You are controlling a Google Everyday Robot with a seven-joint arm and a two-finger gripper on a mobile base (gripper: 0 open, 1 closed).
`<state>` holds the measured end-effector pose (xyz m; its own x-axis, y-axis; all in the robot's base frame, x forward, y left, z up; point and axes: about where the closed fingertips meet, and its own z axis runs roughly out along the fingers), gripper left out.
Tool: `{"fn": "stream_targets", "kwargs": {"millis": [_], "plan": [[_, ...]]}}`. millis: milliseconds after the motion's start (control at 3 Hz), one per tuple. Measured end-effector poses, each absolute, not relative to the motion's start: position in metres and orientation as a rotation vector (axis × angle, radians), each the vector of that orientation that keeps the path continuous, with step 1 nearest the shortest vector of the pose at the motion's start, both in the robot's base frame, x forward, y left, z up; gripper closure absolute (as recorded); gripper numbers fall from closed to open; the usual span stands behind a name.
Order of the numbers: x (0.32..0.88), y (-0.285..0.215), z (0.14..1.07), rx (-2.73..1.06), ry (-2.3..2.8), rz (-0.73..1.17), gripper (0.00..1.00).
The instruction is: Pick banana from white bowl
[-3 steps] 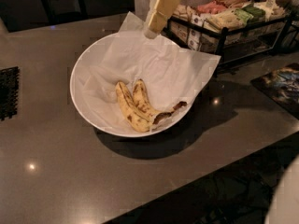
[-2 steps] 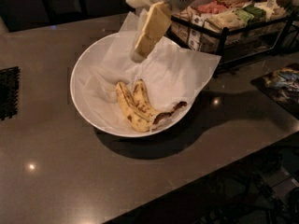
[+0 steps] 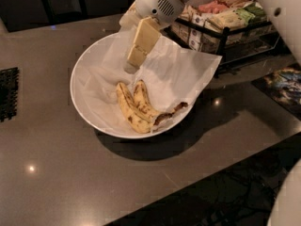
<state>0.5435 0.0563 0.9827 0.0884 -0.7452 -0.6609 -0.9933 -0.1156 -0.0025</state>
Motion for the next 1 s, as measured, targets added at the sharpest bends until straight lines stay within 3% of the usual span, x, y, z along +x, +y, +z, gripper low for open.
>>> {"fn": "stream_targets", "kwargs": {"millis": [1000], "plan": [[0.508, 0.057, 0.93, -1.719, 2.265, 0.777, 0.0]]}}
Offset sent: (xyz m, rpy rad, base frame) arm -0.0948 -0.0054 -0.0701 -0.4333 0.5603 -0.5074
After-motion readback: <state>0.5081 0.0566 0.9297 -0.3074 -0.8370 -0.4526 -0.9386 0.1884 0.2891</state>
